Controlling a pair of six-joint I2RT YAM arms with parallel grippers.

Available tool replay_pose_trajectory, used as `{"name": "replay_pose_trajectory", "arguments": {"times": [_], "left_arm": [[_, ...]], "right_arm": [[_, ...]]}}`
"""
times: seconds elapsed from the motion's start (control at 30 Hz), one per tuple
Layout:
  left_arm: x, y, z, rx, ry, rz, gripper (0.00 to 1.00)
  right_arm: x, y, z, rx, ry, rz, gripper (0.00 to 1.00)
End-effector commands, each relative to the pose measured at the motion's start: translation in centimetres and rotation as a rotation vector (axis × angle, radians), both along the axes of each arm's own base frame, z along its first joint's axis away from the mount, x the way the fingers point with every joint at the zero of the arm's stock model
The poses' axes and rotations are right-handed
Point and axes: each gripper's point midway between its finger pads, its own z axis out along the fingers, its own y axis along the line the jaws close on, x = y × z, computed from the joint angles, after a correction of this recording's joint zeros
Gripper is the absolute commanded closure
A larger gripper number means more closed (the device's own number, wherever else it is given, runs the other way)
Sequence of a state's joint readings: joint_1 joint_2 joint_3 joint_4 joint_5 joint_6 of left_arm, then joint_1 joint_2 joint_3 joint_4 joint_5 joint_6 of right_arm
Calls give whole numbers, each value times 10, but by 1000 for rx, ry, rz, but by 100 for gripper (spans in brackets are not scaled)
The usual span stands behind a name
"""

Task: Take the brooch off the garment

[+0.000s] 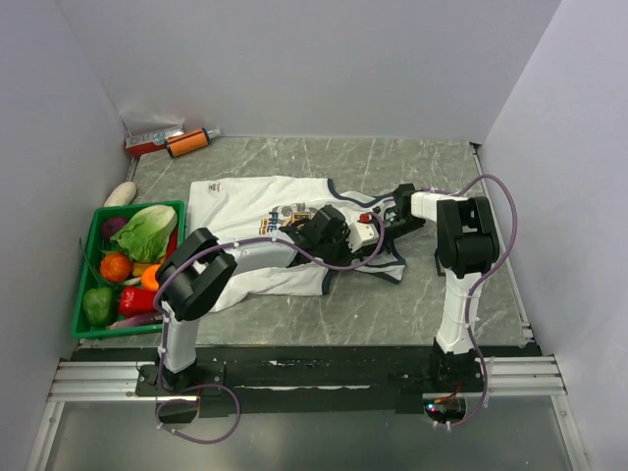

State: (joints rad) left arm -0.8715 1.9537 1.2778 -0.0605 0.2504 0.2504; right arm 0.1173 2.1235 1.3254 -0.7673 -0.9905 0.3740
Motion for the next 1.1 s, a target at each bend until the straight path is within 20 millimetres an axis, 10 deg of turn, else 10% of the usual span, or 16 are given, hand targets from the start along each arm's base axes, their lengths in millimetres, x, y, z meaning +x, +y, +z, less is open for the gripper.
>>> {"name": "replay_pose_trajectory", "arguments": {"times": [0.0, 0.37, 0.67, 1.07], "left_arm": [[-4, -13, 22, -71, 25, -36, 80], [-24, -13, 21, -182, 301, -27, 99], [-15, 2, 26, -308, 513, -39, 99], [-27, 3, 25, -389, 706, -102, 99]], "right_arm": [[-13, 5, 5, 16, 98, -21, 85], [20, -22, 41, -99, -395, 150, 63], [-5, -50, 42, -234, -791, 358, 62], [-18, -34, 35, -257, -1050, 539, 54]]}}
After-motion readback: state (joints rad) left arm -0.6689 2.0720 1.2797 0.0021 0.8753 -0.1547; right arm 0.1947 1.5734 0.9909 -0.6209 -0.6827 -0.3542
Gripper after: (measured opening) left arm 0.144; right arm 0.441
